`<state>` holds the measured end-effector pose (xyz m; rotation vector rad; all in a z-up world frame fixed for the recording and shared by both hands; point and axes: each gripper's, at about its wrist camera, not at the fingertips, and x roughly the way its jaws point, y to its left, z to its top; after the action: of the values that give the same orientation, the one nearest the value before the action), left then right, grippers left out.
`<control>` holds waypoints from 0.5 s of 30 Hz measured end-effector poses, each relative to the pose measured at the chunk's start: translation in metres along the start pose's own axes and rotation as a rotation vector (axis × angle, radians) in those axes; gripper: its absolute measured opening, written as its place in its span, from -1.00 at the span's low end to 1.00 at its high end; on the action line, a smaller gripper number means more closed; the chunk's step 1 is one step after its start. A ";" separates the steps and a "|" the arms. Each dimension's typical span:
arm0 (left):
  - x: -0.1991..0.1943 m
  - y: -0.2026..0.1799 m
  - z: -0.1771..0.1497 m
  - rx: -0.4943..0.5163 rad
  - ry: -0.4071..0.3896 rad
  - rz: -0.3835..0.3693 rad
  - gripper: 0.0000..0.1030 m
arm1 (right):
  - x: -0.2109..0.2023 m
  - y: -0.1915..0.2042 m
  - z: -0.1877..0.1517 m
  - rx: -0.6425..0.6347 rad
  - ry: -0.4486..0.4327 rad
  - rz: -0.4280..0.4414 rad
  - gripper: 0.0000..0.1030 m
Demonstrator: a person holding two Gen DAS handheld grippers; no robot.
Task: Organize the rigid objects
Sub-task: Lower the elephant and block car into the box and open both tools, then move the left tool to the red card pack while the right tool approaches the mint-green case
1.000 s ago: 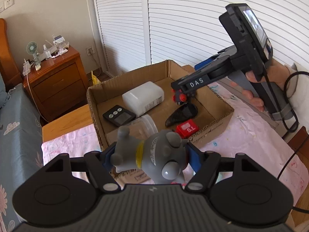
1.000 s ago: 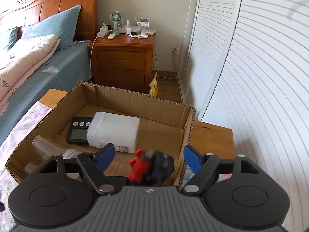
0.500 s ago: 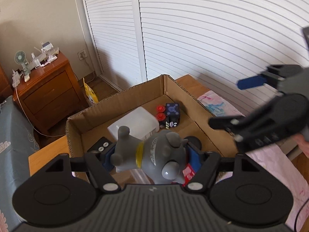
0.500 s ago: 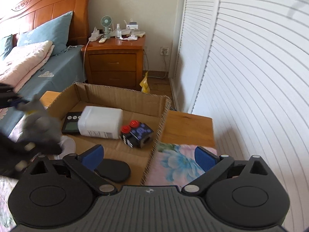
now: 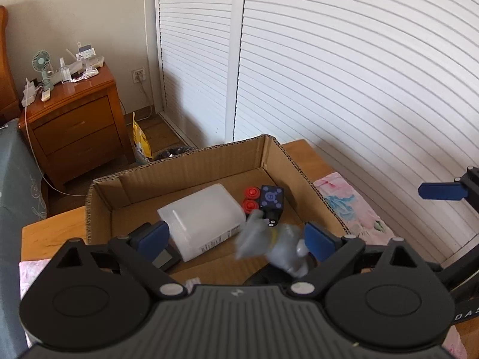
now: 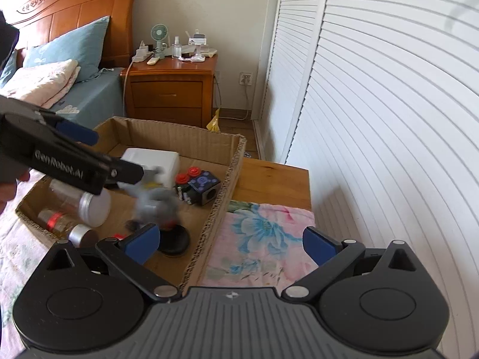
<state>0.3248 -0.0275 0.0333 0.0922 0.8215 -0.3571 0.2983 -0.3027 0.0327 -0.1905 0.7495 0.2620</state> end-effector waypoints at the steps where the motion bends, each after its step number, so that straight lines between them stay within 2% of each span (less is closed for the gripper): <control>1: -0.005 0.001 -0.002 0.003 -0.003 0.005 0.88 | -0.002 0.004 -0.001 -0.005 0.000 0.004 1.00; 9: -0.048 -0.001 -0.031 0.073 -0.014 0.048 0.94 | -0.023 0.037 -0.012 -0.043 -0.014 0.030 1.00; 15: -0.077 -0.004 -0.079 0.115 -0.023 0.038 0.95 | -0.028 0.058 -0.049 0.013 0.010 0.058 1.00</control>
<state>0.2201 0.0068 0.0363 0.2098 0.7755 -0.3690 0.2293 -0.2649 0.0127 -0.1577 0.7668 0.3115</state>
